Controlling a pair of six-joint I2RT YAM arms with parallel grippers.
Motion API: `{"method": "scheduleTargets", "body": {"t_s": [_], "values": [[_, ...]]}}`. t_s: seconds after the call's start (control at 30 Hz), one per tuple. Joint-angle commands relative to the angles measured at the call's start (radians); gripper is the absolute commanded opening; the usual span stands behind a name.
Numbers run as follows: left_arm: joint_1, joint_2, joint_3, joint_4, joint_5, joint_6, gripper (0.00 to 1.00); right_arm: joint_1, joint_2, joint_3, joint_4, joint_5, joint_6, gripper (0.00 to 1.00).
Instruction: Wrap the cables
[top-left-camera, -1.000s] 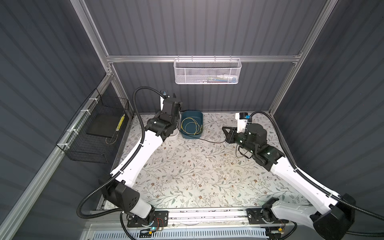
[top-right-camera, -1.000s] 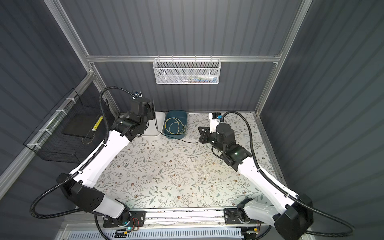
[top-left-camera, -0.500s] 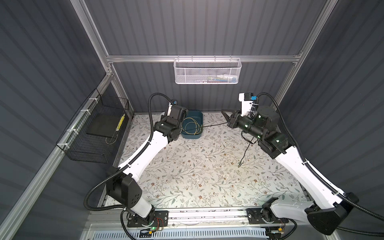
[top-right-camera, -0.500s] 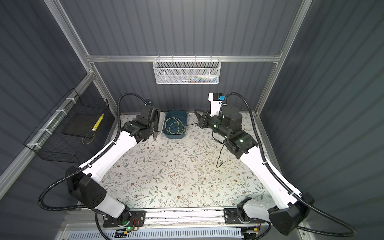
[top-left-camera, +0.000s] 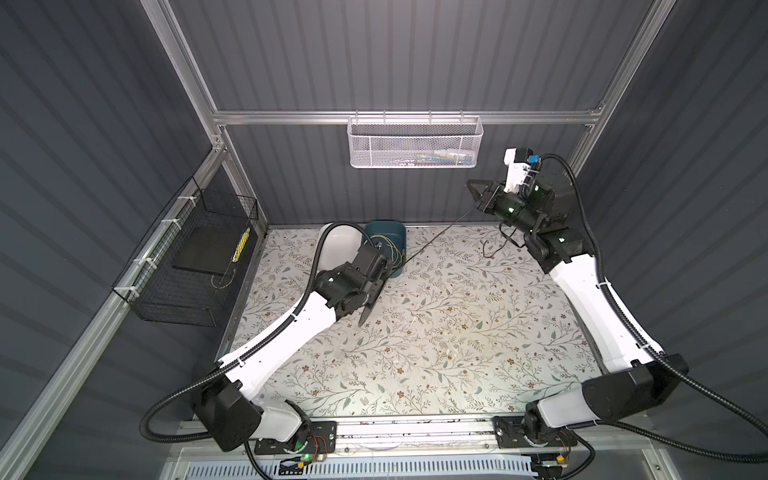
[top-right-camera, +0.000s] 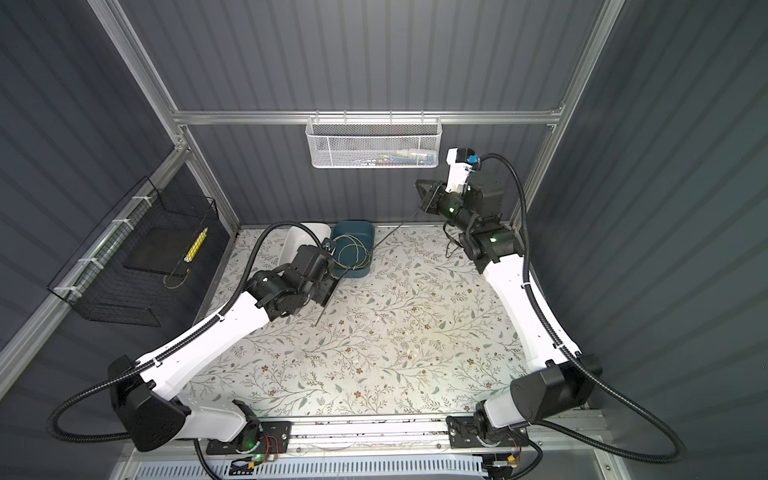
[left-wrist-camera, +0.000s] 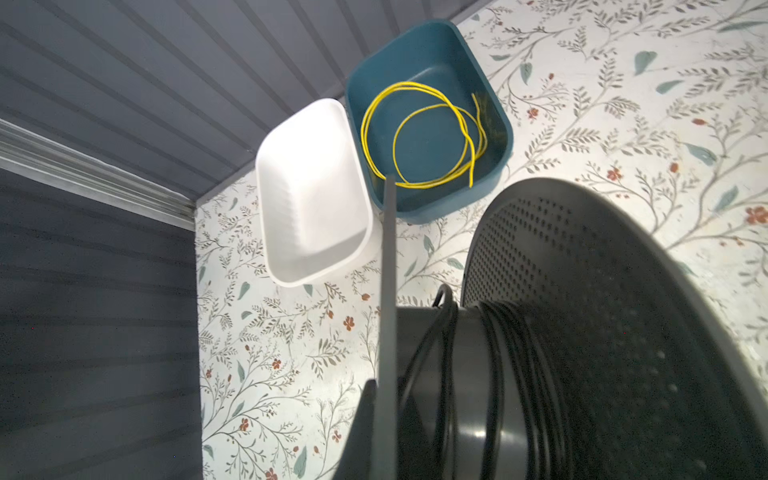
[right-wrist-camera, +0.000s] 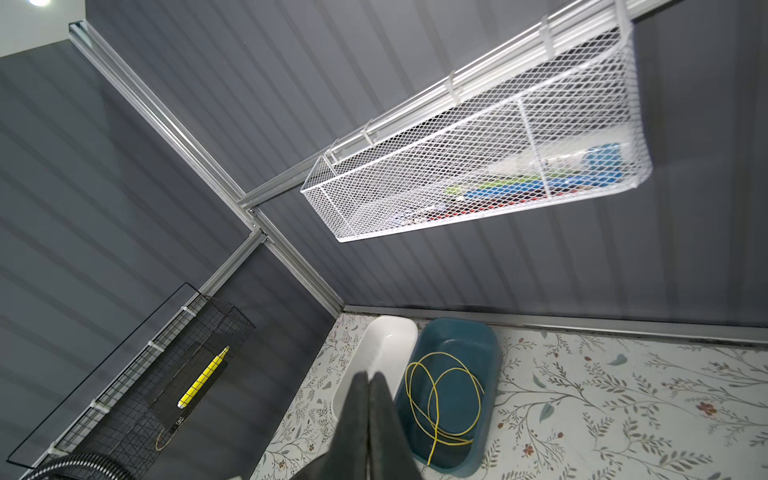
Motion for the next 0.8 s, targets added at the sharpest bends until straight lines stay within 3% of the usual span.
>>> {"method": "scheduleTargets", "body": {"t_s": [0.0,0.47,0.53,0.77], "values": [[0.005,-0.058,-0.043,-0.044,0.088,0.029,0.00,-0.062,0.029,0.062,0.028,-0.030,0.020,0.07],[0.001,-0.165,-0.077,-0.177,0.187,0.004,0.00,-0.192,0.185,0.190,0.002,-0.077,0.064,0.06],[0.000,-0.178,-0.075,-0.197,0.200,0.004,0.00,-0.204,0.217,0.216,-0.008,-0.076,0.071,0.01],[0.000,-0.243,-0.030,-0.227,0.339,0.001,0.00,-0.204,0.336,0.278,-0.033,-0.053,0.064,0.00]]}}
